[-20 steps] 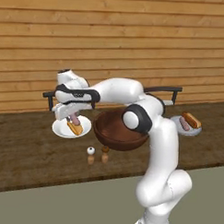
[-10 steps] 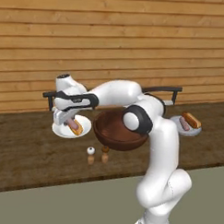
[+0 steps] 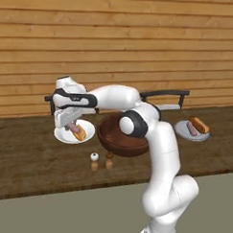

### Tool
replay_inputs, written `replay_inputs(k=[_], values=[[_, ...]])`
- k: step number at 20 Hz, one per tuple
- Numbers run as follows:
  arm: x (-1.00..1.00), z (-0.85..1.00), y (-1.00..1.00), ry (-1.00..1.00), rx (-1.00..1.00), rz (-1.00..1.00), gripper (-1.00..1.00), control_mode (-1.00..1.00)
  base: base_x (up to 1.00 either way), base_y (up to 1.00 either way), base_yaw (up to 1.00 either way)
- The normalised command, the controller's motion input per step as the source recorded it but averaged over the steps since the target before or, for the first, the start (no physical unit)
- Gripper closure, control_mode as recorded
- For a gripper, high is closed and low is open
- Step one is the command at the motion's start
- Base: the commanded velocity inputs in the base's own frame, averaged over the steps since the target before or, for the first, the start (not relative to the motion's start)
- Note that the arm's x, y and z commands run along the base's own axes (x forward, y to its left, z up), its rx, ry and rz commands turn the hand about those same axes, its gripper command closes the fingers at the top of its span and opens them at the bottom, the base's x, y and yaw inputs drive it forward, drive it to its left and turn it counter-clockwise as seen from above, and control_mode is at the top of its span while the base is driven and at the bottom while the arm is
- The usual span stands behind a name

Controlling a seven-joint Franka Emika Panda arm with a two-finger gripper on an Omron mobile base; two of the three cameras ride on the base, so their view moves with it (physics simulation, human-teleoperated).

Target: Place one bun and one sausage from the bowl on each plate.

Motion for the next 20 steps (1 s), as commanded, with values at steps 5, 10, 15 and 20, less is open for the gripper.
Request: replay_inputs(k=[5, 10, 15, 20], values=[[0.09, -0.38, 0.14, -0.14, -0.01, 0.00, 1.00, -1.00, 0.00, 0.00, 0.00], [-0.01, -0.57, 0.02, -0.22, 0.04, 0.00, 1.00, -1.00, 0.00, 0.00, 0.00], [0.40, -0.09, -0.08, -0.03, 0.00, -0.08, 1.00, -1.00, 0.00, 0.00, 0.00], [0.29, -0.10, -0.07, 0.01, 0.00, -0.11, 1.00, -1.00, 0.00, 0.00, 0.00]])
